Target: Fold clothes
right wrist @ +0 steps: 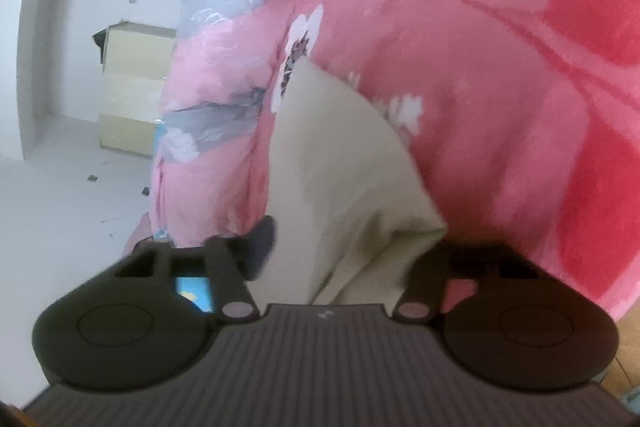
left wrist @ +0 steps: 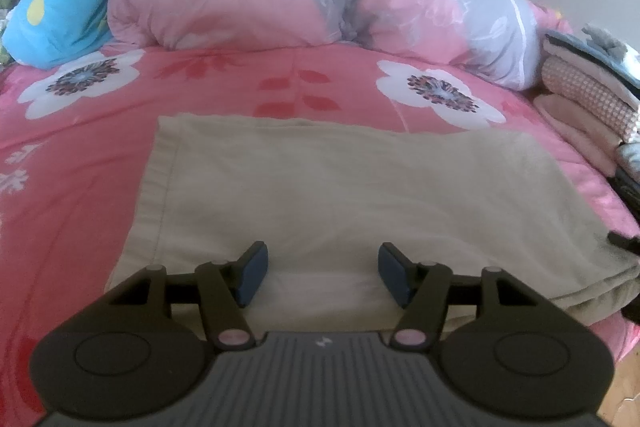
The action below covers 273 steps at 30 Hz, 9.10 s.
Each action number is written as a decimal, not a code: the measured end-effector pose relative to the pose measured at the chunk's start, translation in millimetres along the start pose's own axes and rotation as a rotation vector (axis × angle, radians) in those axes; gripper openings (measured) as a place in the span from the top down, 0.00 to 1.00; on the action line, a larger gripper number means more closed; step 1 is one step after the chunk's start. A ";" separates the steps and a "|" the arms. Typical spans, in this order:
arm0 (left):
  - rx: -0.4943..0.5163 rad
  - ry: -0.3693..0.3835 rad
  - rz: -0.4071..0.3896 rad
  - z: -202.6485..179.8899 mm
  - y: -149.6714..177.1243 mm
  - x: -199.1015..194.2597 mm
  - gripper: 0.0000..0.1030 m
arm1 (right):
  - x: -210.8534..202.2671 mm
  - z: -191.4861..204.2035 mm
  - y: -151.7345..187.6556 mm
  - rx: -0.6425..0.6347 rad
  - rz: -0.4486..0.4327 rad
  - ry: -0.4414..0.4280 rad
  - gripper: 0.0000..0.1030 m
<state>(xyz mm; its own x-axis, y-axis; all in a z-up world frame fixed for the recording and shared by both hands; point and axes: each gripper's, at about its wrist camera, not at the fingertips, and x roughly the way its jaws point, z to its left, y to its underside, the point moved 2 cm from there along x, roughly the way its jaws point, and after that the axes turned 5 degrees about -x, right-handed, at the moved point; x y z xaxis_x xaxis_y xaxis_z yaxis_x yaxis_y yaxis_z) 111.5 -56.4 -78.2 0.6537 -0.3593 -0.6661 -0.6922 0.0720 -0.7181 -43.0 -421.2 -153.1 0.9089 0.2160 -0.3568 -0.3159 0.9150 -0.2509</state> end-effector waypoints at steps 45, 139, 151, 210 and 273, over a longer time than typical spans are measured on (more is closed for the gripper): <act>-0.209 0.159 -0.205 86.2 16.9 -71.8 0.50 | 145.2 289.4 172.6 -1.242 0.392 -0.310 0.91; -0.034 0.075 -0.146 51.9 -18.6 -59.3 0.67 | 54.0 123.2 81.2 -0.844 0.362 -0.203 0.74; -0.019 0.065 -0.132 63.3 17.3 -35.9 0.67 | 153.9 195.5 103.9 -1.244 0.316 -0.177 0.75; -0.218 0.293 -0.171 109.7 32.3 -37.8 0.72 | 263.1 273.5 134.3 -1.305 0.386 -0.017 0.68; 0.416 -0.079 0.325 -102.9 -61.0 53.5 0.68 | 54.4 58.9 39.8 -0.604 0.270 -0.265 0.61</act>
<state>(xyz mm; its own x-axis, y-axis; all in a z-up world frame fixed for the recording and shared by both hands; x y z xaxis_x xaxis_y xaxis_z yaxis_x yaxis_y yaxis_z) 157.2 -175.8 -49.3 0.4583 -0.1869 -0.8689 -0.6931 0.5368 -0.4810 9.9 -353.0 -129.5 0.7888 0.5542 -0.2659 -0.5657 0.4853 -0.6667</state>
